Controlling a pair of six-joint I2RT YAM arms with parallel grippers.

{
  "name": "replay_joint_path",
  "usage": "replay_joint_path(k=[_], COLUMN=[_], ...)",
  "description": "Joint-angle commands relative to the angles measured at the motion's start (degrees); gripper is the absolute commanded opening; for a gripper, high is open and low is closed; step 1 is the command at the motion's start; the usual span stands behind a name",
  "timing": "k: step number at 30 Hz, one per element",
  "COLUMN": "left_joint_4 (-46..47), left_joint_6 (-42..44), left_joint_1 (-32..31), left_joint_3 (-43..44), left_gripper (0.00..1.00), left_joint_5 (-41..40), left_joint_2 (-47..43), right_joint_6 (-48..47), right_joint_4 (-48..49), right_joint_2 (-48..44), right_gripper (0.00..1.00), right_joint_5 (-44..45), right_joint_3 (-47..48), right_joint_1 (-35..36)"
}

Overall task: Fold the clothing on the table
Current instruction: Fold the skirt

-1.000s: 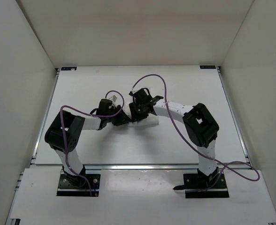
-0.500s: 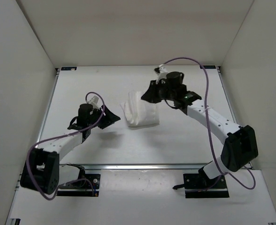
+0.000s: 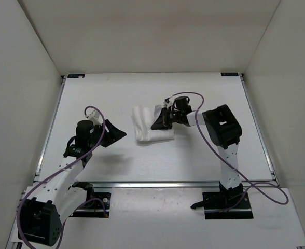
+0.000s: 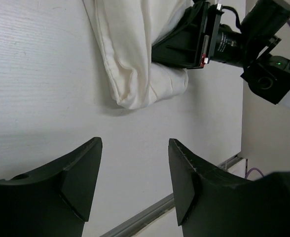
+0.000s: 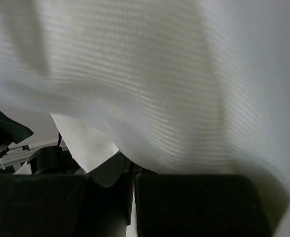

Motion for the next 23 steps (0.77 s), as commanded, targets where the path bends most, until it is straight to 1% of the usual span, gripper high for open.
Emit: replay_joint_path(k=[1, 3, 5, 6, 7, 8, 9, 10, 11, 12, 13, 15, 18, 20, 21, 22, 23], left_joint_4=[-2.78, -2.96, -3.04, -4.09, -4.88, -7.59, -10.14, -13.03, -14.19, -17.08, -18.76, -21.48, -24.39, -25.45, -26.24, -27.55, -29.39], left_joint_6=[1.47, 1.65, 3.31, 4.11, 6.29, 9.09, 10.43, 12.88, 14.73, 16.75, 17.64, 20.45, 23.35, 24.84, 25.64, 25.82, 26.00], left_joint_1=[0.50, 1.03, 1.29, 1.90, 1.99, 2.26, 2.52, 2.61, 2.61, 2.70, 2.44, 1.04, -0.64, -0.73, -0.56, -0.55, -0.55], left_joint_3=[-0.32, -0.33, 0.37, 1.94, 2.74, 5.01, 7.39, 9.32, 10.39, 12.22, 13.46, 15.40, 17.25, 17.17, 17.95, 18.65, 19.70], left_gripper=[0.67, 0.67, 0.67, 0.74, 0.80, 0.96, 0.98, 0.98, 0.99, 0.99, 0.99, 0.98, 0.98, 0.99, 0.98, 0.98, 0.99], left_joint_5=[-0.42, 0.19, 3.52, 4.75, 5.81, 6.60, 7.04, 7.31, 6.62, 6.44, 5.74, 4.25, 1.26, -0.33, -0.77, -1.47, -3.74], left_joint_2=[-1.86, -2.04, -0.91, -0.46, 0.93, 2.34, 3.40, 4.02, 4.63, 5.33, 5.17, 5.95, 5.61, 5.43, 5.34, 5.34, 5.34], right_joint_6=[-2.15, -6.10, -9.10, -10.86, -13.31, -14.90, -17.70, -20.17, -21.76, -23.60, -25.27, -26.43, -27.84, -29.32, -29.59, -30.20, -30.82], right_joint_4=[-3.87, -10.63, -14.06, -17.56, -21.69, -24.17, -29.85, -34.43, -36.91, -39.63, -41.66, -43.16, -43.88, -43.79, -44.31, -44.84, -44.50], right_joint_2=[-0.34, -1.82, -6.38, -7.97, -11.64, -13.51, -17.44, -20.96, -24.30, -25.47, -29.05, -33.11, -38.56, -41.11, -41.73, -41.74, -41.74], right_gripper=[0.00, 0.00, 0.00, 0.00, 0.01, 0.02, 0.08, 0.16, 0.21, 0.26, 0.32, 0.38, 0.43, 0.43, 0.42, 0.43, 0.45], right_joint_5=[2.84, 5.14, 5.42, 5.85, 8.46, 11.80, 14.35, 19.51, 24.35, 26.66, 29.99, 34.23, 37.04, 38.63, 40.03, 40.83, 41.53], right_joint_3=[4.59, 8.01, 10.91, 12.58, 14.42, 15.40, 17.15, 18.38, 18.31, 17.53, 15.78, 11.22, 4.70, 0.92, 0.38, -0.14, -0.06], right_joint_1=[0.81, 1.86, 1.78, 1.78, 2.56, 3.09, 3.44, 4.14, 4.59, 4.33, 4.15, 3.02, 1.16, 0.99, 1.16, 1.77, 2.47])
